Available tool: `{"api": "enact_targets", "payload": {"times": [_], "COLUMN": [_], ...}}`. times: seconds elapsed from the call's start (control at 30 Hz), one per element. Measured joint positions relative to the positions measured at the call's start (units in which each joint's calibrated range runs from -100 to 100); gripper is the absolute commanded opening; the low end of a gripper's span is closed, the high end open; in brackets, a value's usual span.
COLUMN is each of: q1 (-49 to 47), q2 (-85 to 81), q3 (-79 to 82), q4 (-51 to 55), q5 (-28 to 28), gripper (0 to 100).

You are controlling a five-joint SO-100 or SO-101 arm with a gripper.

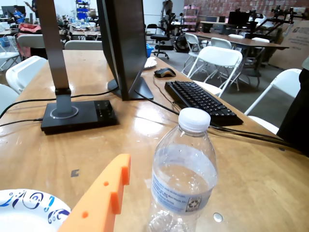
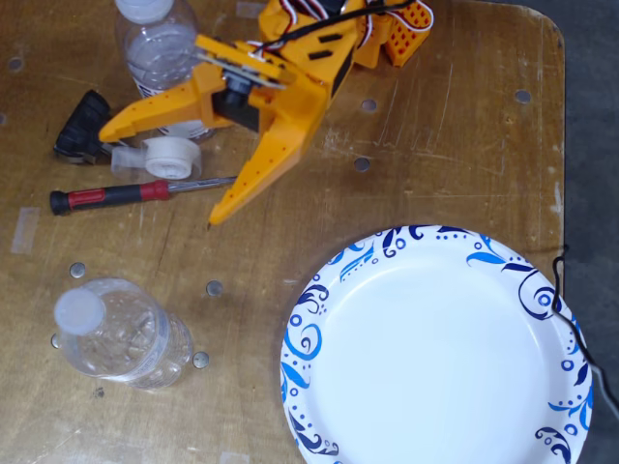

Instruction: Move the bottles to the plate

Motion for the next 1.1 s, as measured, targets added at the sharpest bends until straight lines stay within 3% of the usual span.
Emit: {"api": "enact_targets", "payload": {"times": [0.4, 1.1], "q1": [-0.3, 3.3], "q2": [21.6, 43.2], "q3": [-20.4, -43.9], "q4": [-1.7, -1.7], "q5": [-0.1, -0.2], "gripper": [55, 54]}}
